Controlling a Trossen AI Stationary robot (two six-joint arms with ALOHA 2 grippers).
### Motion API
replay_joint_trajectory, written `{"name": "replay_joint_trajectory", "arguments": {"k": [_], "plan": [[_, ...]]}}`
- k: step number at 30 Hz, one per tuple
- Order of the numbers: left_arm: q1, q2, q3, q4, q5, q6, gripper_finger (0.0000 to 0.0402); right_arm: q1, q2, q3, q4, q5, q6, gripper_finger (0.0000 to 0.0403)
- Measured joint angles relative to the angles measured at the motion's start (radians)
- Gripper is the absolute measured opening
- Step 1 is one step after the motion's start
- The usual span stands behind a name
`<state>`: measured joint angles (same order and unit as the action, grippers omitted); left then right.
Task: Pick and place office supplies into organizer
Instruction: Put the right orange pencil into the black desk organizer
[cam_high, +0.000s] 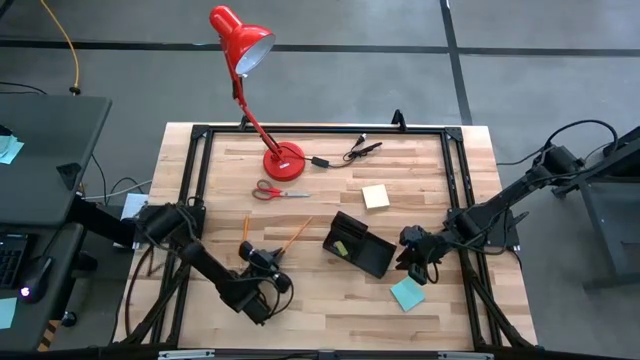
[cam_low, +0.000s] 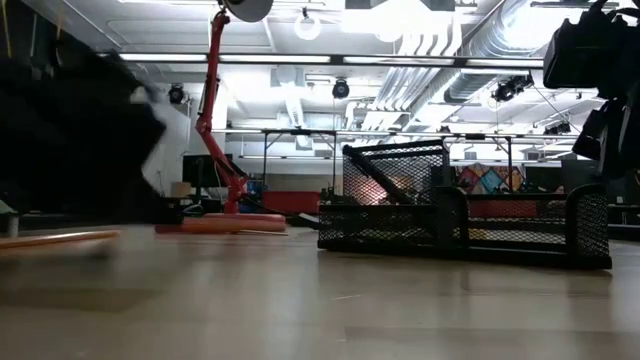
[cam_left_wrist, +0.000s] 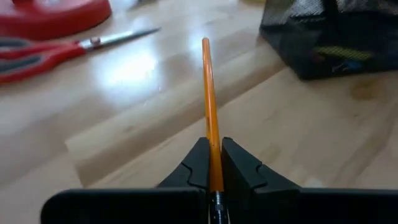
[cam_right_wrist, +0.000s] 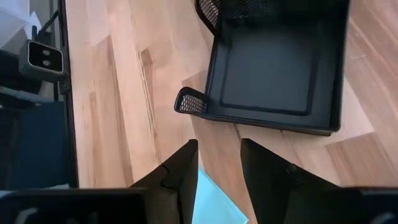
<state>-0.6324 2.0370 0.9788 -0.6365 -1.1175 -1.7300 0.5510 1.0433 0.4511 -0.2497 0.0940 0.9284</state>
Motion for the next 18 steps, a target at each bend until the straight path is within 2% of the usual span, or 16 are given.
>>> {"name": "replay_joint_trajectory", "arguments": {"k": [11, 14, 18], "plan": [[-0.003, -0.185, 0.0, -0.18, 0.018, 0.013, 0.0007, -0.002, -0.068, 0.0, 0.046, 0.031, 0.014, 0.0116], [-0.003, -0.263, 0.001, -0.176, 0.069, 0.102, 0.0007, -0.003, -0.129, 0.0, 0.052, 0.072, 0.007, 0.0116], [0.011, -0.376, 0.014, -0.174, 0.133, 0.273, 0.0007, -0.003, -0.237, -0.001, 0.113, 0.195, -0.034, 0.0116]]}}
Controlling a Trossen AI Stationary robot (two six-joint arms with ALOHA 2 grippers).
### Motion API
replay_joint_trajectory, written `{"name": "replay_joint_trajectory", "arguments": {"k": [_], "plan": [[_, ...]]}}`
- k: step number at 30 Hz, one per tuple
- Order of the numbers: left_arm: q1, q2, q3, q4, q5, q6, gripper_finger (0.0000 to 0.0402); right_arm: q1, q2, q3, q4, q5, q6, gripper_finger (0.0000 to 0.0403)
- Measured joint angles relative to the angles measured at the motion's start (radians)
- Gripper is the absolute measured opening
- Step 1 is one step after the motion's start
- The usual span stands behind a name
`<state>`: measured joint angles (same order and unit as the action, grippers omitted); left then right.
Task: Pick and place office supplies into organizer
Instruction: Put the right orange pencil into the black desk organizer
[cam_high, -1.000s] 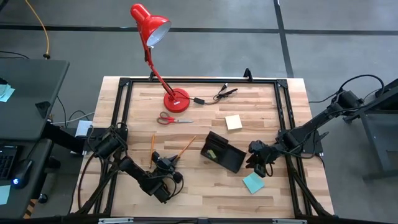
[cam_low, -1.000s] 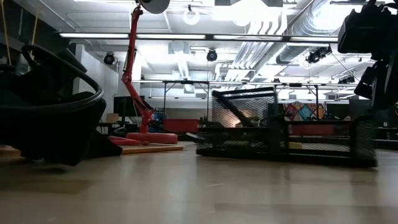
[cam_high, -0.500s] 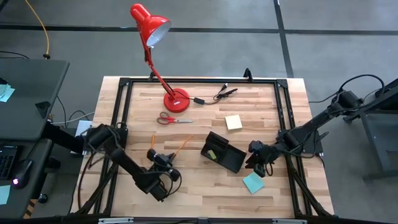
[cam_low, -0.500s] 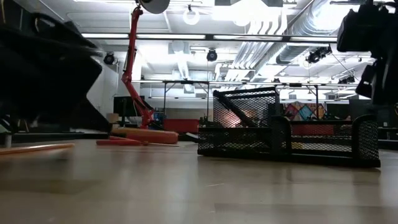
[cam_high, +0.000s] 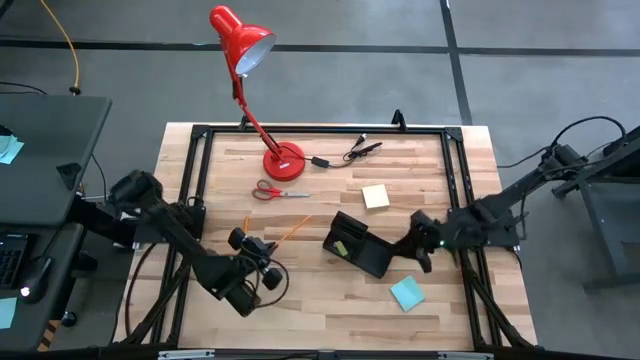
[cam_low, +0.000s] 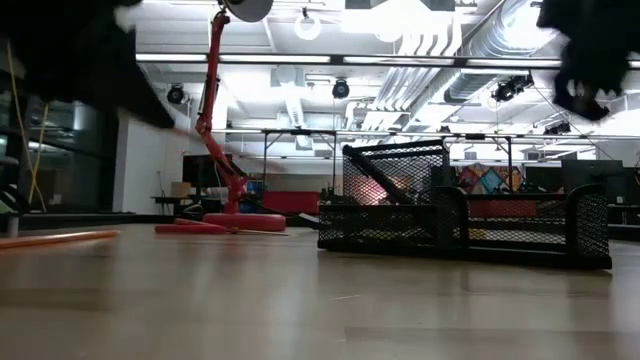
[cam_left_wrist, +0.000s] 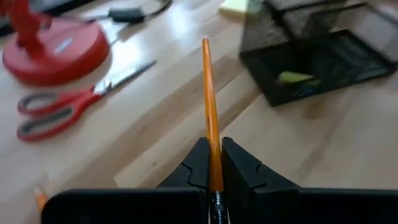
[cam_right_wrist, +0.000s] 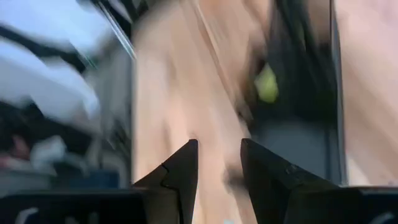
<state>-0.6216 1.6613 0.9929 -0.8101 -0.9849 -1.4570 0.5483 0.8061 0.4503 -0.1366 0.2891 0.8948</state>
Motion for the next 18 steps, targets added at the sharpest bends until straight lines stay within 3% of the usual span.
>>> {"name": "replay_joint_trajectory", "arguments": {"k": [4, 8, 13, 18], "plan": [[0.017, -0.095, 0.067, 0.002, 0.015, 0.218, 0.0007, -0.012, -0.114, 0.0, 0.153, 0.123, -0.078, 0.0116], [0.072, -0.153, 0.156, 0.002, 0.142, 0.475, 0.0007, -0.059, -0.216, 0.0, 0.242, 0.182, -0.148, 0.0116], [0.173, -0.166, 0.294, -0.004, 0.289, 0.784, 0.0007, -0.112, -0.297, 0.0, 0.252, 0.193, -0.199, 0.0116], [0.279, -0.165, 0.427, -0.055, 0.415, 0.98, 0.0007, -0.134, -0.318, 0.0, 0.253, 0.193, -0.223, 0.0116]]}}
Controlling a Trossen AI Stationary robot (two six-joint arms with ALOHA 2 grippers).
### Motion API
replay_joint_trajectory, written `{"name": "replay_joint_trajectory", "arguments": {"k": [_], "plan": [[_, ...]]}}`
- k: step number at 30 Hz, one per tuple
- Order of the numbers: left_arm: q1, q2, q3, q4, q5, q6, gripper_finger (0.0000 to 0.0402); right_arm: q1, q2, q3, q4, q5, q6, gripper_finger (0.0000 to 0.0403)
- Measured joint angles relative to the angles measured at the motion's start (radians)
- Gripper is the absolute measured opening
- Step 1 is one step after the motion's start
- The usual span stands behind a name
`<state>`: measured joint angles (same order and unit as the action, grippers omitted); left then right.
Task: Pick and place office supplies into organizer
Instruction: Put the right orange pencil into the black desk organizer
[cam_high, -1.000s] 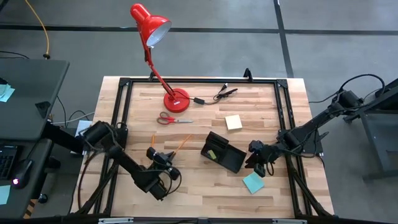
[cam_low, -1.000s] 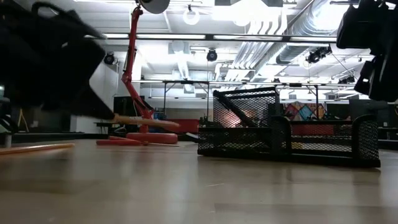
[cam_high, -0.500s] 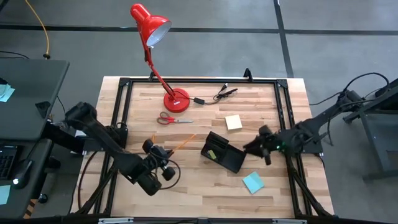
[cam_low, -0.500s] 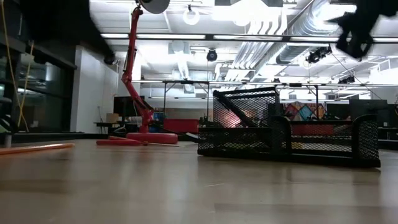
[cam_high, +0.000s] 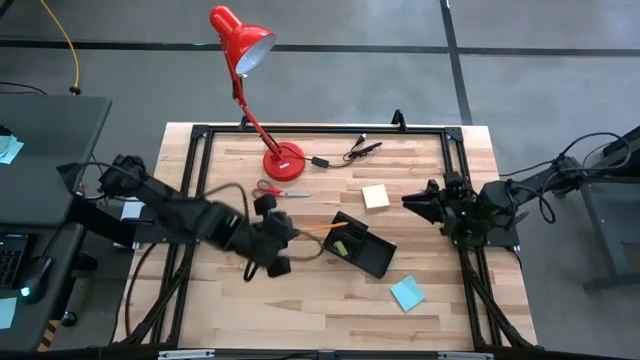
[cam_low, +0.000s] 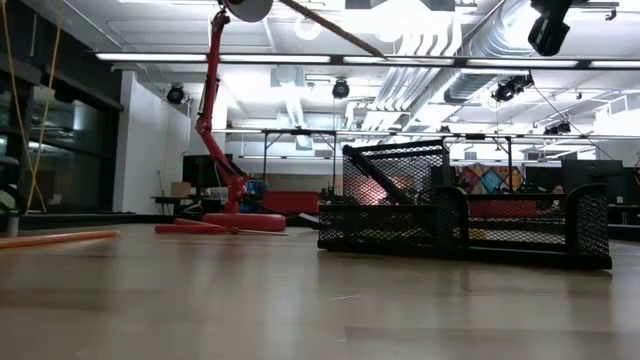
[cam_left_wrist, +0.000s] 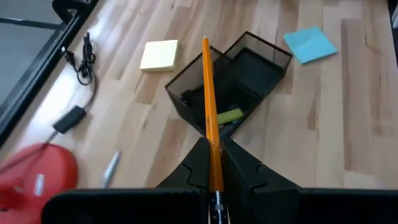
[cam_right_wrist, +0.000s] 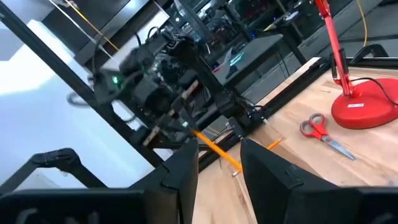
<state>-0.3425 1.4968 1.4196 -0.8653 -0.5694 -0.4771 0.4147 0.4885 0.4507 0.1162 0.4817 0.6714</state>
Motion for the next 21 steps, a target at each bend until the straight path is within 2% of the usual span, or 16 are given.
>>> {"name": "replay_joint_trajectory", "arguments": {"k": [5, 9, 15, 21], "plan": [[0.123, 0.0, 0.116, -0.137, 0.15, 0.111, 0.0007, -0.003, 0.0, 0.0, 0.01, -0.011, 0.002, 0.0116], [0.231, 0.0, 0.145, -0.224, 0.299, 0.14, 0.0007, -0.002, 0.0, 0.0, 0.004, -0.071, 0.001, 0.0116], [0.355, 0.034, 0.144, -0.157, 0.511, 0.221, 0.0007, -0.002, 0.001, 0.0, -0.018, -0.097, -0.007, 0.0116], [0.393, 0.12, 0.19, -0.144, 0.622, 0.286, 0.0007, -0.002, 0.005, 0.0, -0.062, -0.116, 0.002, 0.0116]]}}
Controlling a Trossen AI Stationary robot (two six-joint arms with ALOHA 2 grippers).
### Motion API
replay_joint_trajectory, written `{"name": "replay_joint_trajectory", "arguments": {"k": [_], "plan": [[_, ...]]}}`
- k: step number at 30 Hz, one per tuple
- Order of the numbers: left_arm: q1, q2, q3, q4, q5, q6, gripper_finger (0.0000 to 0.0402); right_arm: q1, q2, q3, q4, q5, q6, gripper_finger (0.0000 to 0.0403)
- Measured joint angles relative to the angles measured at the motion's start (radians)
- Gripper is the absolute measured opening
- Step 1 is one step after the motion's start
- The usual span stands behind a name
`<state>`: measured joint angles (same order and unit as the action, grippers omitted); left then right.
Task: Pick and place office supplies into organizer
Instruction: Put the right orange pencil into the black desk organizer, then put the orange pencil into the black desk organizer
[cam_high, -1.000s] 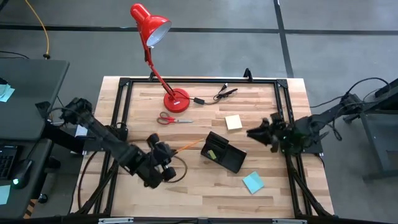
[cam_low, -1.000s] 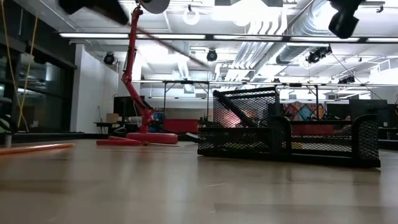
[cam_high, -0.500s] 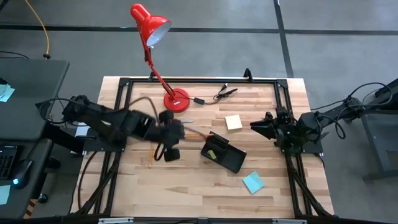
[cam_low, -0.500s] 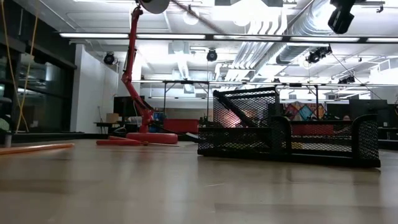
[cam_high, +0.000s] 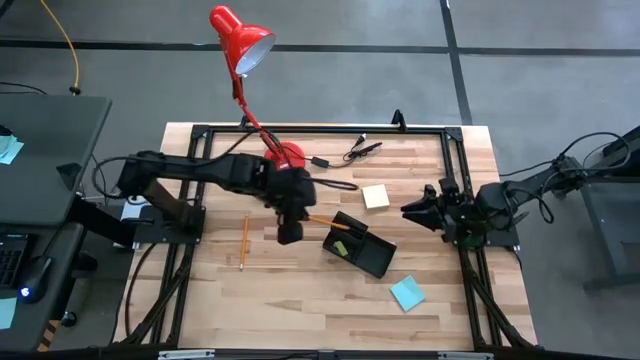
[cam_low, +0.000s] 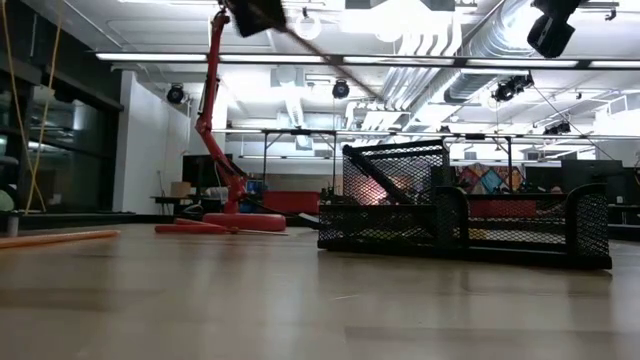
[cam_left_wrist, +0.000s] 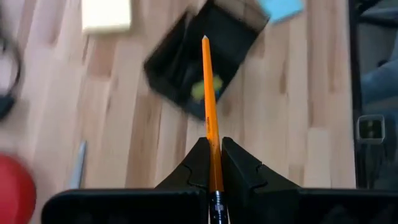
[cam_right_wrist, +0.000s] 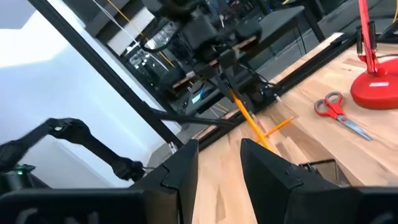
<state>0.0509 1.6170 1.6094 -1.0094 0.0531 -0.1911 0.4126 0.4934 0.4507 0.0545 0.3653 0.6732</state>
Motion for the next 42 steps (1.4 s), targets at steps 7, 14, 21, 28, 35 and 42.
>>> {"name": "replay_joint_trajectory", "arguments": {"k": [7, 14, 21, 28, 35, 42], "plan": [[0.002, 0.137, 0.19, -0.132, -0.019, 0.115, 0.0007, 0.0, 0.017, 0.0, -0.03, 0.001, 0.027, 0.0116], [0.002, 0.296, 0.426, -0.337, -0.087, 0.223, 0.0007, 0.0, 0.016, 0.0, -0.032, 0.01, 0.021, 0.0116], [-0.001, 0.425, 0.525, -0.409, -0.088, 0.292, 0.0007, 0.0, 0.017, 0.0, -0.045, 0.019, 0.018, 0.0116], [0.002, 0.444, 0.54, -0.38, -0.097, 0.304, 0.0009, 0.0, 0.018, 0.0, -0.067, 0.019, 0.03, 0.0116], [0.002, 0.444, 0.54, -0.319, -0.072, 0.341, 0.0075, 0.0, 0.025, 0.0, -0.074, 0.02, 0.033, 0.0116], [-0.003, 0.438, 0.539, -0.308, -0.164, 0.234, 0.0116, 0.0, 0.031, 0.0, -0.074, 0.021, 0.052, 0.0116]]}}
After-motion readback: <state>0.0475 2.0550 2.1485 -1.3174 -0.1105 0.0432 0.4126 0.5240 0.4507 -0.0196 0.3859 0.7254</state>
